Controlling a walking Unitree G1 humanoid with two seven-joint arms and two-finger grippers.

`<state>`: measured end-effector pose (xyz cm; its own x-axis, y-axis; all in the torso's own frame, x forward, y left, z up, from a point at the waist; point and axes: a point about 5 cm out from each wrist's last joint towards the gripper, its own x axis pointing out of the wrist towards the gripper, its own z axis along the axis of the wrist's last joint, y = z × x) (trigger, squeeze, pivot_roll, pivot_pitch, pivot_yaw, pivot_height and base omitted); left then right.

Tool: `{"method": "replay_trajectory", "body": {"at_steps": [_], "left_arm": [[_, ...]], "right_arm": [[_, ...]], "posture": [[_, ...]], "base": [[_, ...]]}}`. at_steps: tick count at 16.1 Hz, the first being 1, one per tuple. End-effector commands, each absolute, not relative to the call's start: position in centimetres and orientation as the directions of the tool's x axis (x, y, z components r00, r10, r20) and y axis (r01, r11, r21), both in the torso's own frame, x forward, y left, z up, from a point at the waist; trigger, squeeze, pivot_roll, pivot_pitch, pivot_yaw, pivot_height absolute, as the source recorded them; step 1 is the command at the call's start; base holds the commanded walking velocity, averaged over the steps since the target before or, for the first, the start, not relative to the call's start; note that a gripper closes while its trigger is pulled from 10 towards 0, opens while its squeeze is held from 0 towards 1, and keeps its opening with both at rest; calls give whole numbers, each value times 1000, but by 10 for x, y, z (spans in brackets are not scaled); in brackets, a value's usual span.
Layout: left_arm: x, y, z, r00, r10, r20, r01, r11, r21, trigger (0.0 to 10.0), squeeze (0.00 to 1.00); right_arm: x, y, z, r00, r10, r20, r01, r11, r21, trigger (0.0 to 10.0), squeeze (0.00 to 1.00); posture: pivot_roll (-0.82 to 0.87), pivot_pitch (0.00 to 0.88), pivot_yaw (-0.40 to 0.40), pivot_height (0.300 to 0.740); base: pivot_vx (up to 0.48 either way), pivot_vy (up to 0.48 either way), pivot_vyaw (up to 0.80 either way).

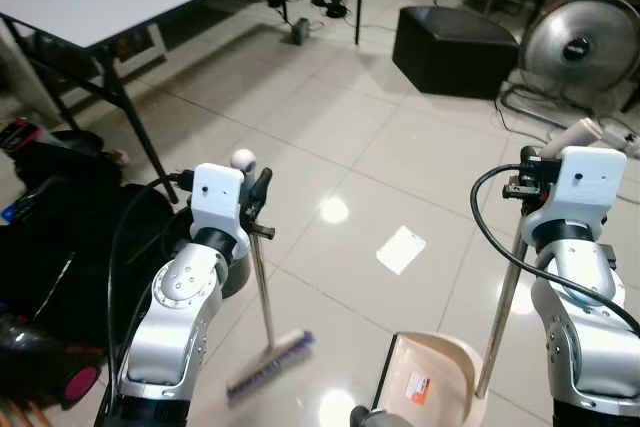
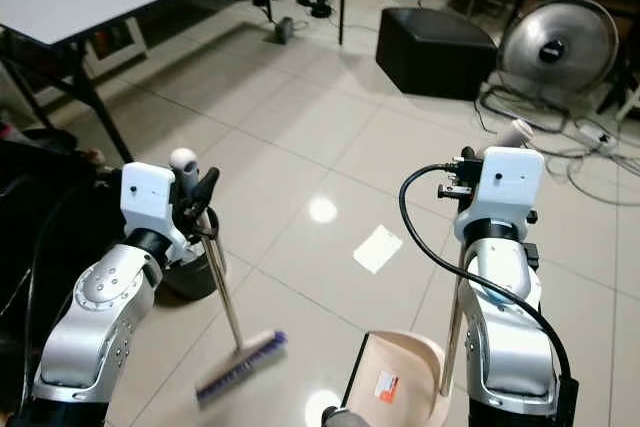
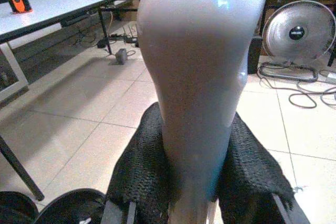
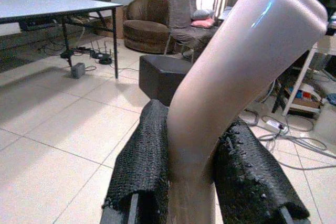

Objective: Sweep floor

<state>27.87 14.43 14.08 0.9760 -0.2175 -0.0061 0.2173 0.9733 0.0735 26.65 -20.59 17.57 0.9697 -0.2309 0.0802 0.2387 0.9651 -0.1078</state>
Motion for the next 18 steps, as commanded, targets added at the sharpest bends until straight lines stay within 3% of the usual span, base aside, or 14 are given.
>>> {"method": "replay_trajectory", "body": {"at_steps": [1, 7, 15, 18], "left_arm": [[279, 148, 151, 979, -196, 47, 191, 977, 97, 10000, 0], [282, 149, 154, 977, -201, 70, 193, 974, 116, 10000, 0], [286, 148, 158, 969, -233, 79, 223, 967, 120, 10000, 0], [286, 149, 158, 970, -230, 79, 220, 968, 123, 10000, 0]], "right_arm": [[269, -203, 184, 966, -226, 123, 238, 967, -92, 10000, 0], [270, -205, 186, 961, -244, 132, 256, 964, -77, 10000, 0], [268, -205, 187, 954, -260, 150, 271, 960, -62, 10000, 0], [269, -203, 187, 958, -246, 147, 256, 965, -54, 10000, 0]], "posture": [[-55, 0, 27, 740], [-53, 0, 36, 740], [-58, 0, 54, 740], [-53, 1, 48, 740]], "base": [[0, 0, -800], [0, 0, -800], [279, 0, -800], [282, 0, 0]]}}
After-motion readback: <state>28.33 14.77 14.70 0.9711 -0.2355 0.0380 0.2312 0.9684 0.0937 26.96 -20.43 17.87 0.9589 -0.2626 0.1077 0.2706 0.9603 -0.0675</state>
